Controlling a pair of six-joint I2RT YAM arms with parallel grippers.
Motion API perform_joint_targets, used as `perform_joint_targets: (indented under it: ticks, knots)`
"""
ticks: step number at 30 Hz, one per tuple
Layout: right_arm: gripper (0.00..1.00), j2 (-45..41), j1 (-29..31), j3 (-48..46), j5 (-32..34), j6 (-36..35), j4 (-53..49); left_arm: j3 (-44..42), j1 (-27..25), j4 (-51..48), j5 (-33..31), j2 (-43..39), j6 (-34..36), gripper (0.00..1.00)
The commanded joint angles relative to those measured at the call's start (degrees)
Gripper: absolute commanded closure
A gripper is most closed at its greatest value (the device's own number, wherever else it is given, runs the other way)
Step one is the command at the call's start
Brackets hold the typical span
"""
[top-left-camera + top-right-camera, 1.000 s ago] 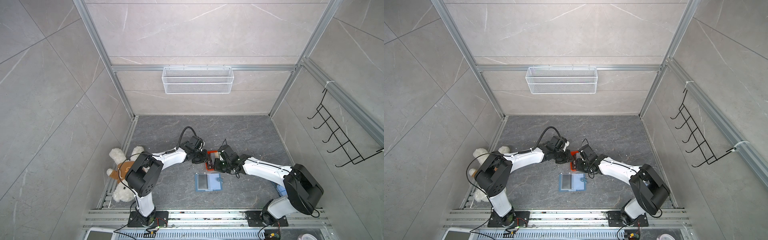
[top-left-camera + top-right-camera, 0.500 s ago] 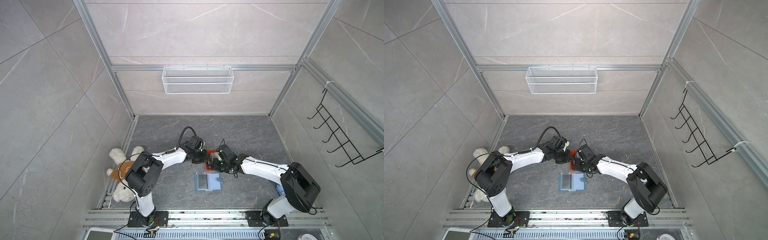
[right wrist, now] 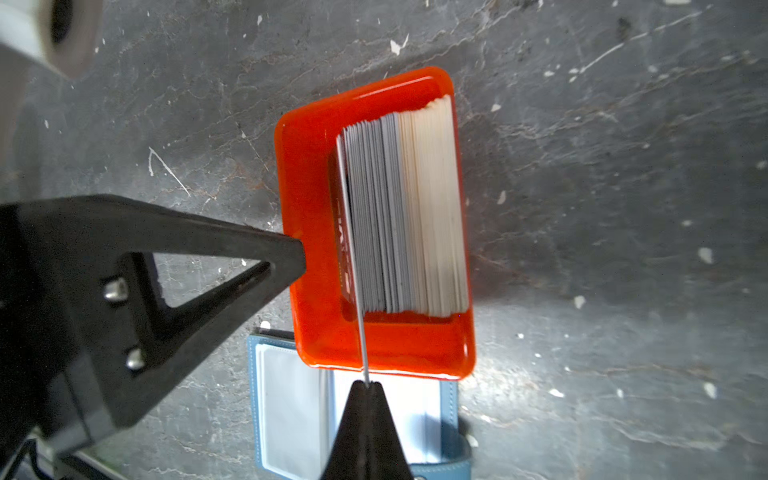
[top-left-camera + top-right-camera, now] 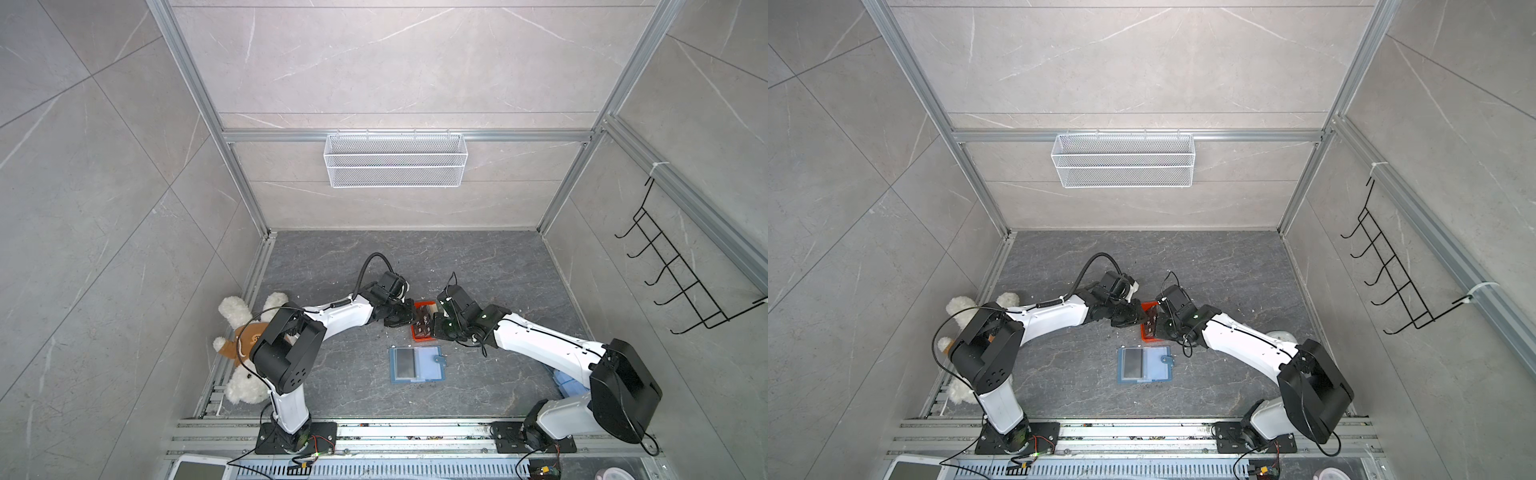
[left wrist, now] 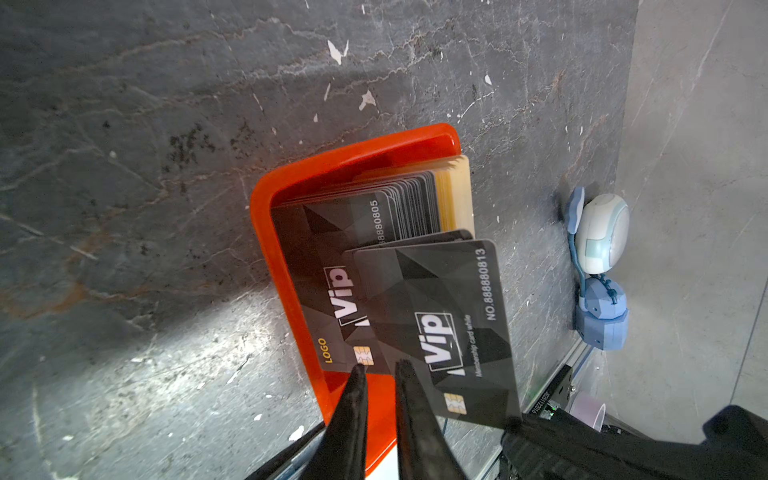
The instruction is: Put the credit cards into the card holder
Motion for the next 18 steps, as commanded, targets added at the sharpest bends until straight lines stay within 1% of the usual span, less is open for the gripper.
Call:
perform_joint_targets:
  ticks: [1, 4, 8, 13, 18]
  knots:
    - [1.0, -1.0, 0.2, 1.8, 1.7, -2.8, -3.9, 1.1, 0.2, 0.7, 1.6, -2.5, 0.6, 0.83]
    - [1.0, 0.5, 0.2, 3.2, -0.7, -5.3, -4.3, 0.9, 0.1, 0.9, 1.8, -2.1, 0.4, 0.83]
    - [1.0, 2.8, -0.4, 5.9, -1.4, -8.3, -7.1, 0.6, 0.1, 0.8, 1.6, -2.5, 0.4, 0.83]
    - [1.0, 4.2, -3.0, 7.7, -4.3, -10.8, -9.0, 0.6, 0.2, 0.2, 1.2, -2.7, 0.7, 0.82]
    - [1.0, 6.1, -5.9, 9.9, -9.8, -12.9, -10.5, 1.0, 0.1, 0.3, 1.6, -1.7, 0.8, 0.82]
